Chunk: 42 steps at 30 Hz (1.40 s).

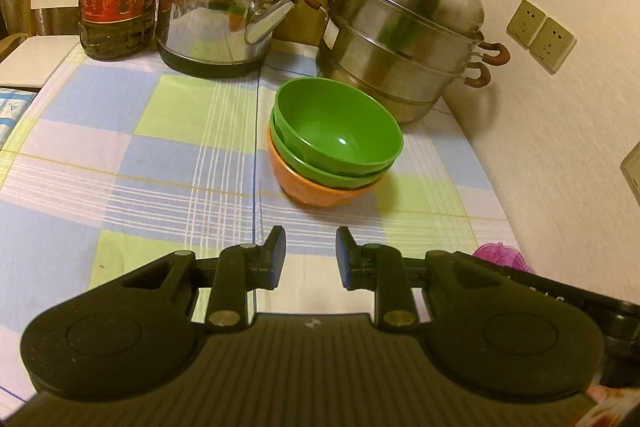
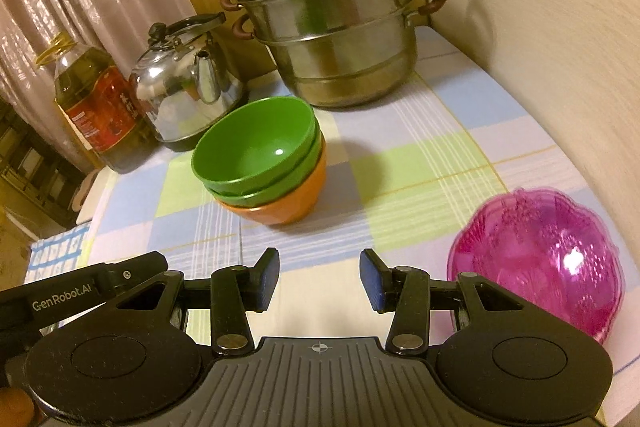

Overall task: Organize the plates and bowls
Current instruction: 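Open the left gripper and withdraw it from the bowl stack, then move the left gripper back toward the bowl stack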

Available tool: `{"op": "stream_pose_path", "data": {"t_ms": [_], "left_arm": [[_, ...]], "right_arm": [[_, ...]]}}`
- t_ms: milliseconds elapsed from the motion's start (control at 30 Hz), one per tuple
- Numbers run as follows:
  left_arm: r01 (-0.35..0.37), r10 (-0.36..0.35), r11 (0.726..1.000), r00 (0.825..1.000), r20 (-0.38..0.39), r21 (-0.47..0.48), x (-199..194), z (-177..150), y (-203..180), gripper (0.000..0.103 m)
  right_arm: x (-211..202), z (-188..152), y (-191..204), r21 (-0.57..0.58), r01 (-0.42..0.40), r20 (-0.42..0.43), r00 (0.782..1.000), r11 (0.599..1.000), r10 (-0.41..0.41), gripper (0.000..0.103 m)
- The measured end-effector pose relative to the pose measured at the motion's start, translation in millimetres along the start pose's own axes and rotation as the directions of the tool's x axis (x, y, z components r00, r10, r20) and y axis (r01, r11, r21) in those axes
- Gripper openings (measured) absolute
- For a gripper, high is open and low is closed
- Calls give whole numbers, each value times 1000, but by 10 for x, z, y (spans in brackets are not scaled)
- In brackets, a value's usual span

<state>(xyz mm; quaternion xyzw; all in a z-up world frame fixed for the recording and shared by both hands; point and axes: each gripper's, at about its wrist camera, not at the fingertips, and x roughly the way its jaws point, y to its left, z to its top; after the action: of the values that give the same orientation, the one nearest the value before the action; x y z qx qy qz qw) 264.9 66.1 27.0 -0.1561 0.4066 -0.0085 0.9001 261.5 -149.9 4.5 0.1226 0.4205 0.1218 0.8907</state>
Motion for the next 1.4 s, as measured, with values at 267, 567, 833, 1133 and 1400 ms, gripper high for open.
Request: {"op": "stream_pose_path", "data": {"t_ms": [267,567,833,1133,1400], "left_arm": [[9,-8,999,1000,-8,41,-102,-148,-49,27],[44,-41,995,999,-34,95,-226,-470,-196,31],[53,-47,994,997,-63,94,-255,-742,-229,33],[48,-42,995,997,-64,93,-264,-743,-229,33],[56,-51,996,996,-73,74,-142,-613,-156,37]], "right_arm": [[-182,-147,-81,24,43,23,999,999,-44,45],[-434,-636,-458,94,123,-6,992,988,-123,45],[-621,-896,-724,110,183,-25,983,977,-181,45],[-640,-955,-807,115,187,-34,982,976,-184,45],[-565,-854,-807,94,197,-26,980,976,-195,45]]}}
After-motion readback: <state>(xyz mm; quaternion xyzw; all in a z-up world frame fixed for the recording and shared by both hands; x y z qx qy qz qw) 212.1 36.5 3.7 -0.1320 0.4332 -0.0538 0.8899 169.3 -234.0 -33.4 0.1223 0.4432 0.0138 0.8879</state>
